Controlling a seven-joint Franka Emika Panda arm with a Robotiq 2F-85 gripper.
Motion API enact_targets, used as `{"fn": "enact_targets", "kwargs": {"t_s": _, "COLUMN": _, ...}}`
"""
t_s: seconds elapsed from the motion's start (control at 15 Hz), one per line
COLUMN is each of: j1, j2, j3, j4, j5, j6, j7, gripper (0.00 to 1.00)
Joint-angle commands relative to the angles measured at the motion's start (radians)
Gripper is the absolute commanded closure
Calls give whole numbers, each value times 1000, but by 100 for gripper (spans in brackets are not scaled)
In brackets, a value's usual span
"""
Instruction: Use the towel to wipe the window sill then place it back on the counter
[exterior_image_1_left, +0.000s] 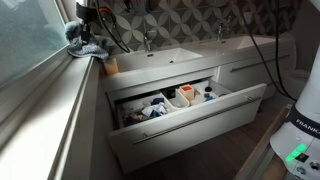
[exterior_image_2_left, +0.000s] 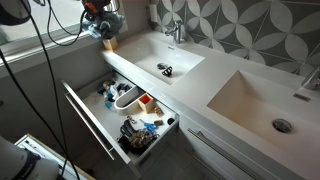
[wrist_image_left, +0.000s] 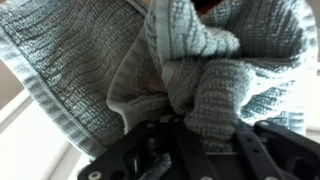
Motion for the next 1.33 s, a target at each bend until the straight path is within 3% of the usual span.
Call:
{"fn": "enact_targets", "kwargs": {"t_s": 0.0, "j1": 30, "j2": 78, "j3": -46, "j4": 85, "j5": -39, "j6": 103, "j7": 68, "gripper": 93}}
{"fn": "enact_targets", "kwargs": {"t_s": 0.4, "j1": 90, "j2": 143, "j3": -185, "j4": 135, "j5": -140, "j6": 230, "j7": 201, "gripper": 93}}
{"fn": "enact_targets", "kwargs": {"t_s": 0.53, "j1": 105, "j2": 161, "j3": -207, "j4": 156, "j5": -153, "j6": 224, "j7": 225, "gripper": 93}}
{"fn": "enact_targets", "kwargs": {"t_s": 0.8, "j1": 110, "j2": 142, "j3": -160, "j4": 158, "j5": -108, "j6": 114, "j7": 166, "gripper": 93}}
{"fn": "enact_targets", "kwargs": {"t_s": 1.27, "j1": 107, "j2": 78, "j3": -43, "j4": 189, "j5": -52, "j6": -231, "j7": 96, "gripper": 93}}
